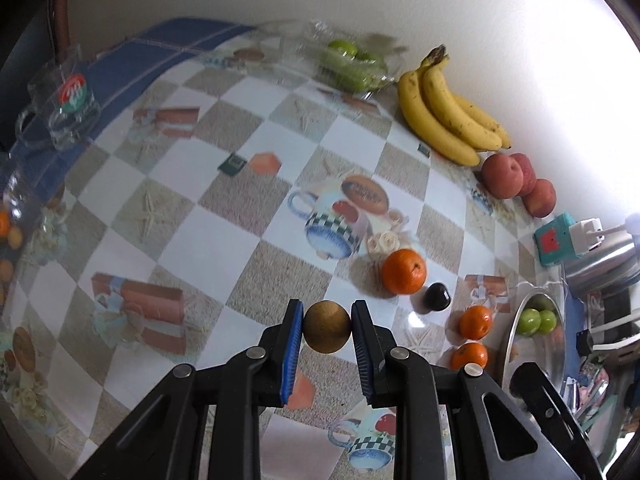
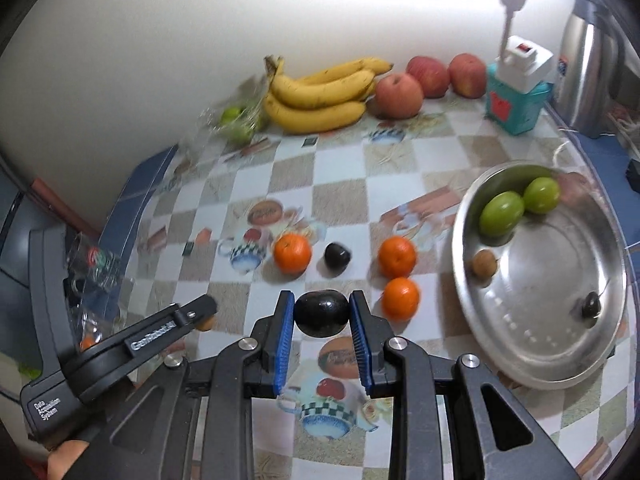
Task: Organize fruits
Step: 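Carry the brown fruit and black plum in both tools over the steel bowl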
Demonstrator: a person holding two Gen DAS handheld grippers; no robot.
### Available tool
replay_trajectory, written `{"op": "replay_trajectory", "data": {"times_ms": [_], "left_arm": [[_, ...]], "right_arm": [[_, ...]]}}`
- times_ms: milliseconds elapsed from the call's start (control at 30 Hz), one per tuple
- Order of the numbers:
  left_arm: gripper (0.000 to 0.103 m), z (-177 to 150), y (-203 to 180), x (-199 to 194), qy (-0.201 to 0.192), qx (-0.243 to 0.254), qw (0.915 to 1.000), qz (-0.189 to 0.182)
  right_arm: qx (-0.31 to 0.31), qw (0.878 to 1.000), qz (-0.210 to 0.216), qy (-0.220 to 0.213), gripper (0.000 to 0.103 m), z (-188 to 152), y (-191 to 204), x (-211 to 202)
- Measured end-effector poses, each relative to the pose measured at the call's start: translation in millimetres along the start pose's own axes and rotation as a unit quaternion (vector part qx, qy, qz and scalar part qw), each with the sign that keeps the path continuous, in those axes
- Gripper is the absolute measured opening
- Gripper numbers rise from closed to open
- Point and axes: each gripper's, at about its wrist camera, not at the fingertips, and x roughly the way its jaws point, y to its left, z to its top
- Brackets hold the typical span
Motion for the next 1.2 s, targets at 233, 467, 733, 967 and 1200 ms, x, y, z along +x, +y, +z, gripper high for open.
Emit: {"op": "replay_trajectory", "data": {"times_ms": [233,467,733,967,1200], "left_arm": [[0.026,-0.3,-24.1,0.2,-0.005,0.029,0.9996,-0.002],[0.026,-8.4,-54.6,5.5,0.004,0.059,0.9981,-0.015],[0.026,-26.5,-102.3,13.1,0.022,0.107,0.9932,-0.039],[0.026,-49.5,-146.6,14.6,0.026,0.16,0.985,-0.06],[0.026,-78.8,-192.1,18.2,0.033,0.225,0.9692,-0.095]], "right_arm": [[0.026,0.999,-0.034,-0.003,0.029,7.5,-28.9,-2.9],[0.064,0.995,-0.079,-0.01,0.029,12.9,-71.1,-5.1],[0.12,0.985,-0.12,-0.018,0.029,15.7,-124.2,-15.3],[0.181,0.974,-0.139,-0.015,0.029,13.5,-173.1,-20.0],[0.212,0.963,-0.166,-0.021,0.029,11.6,-204.5,-31.2]]}}
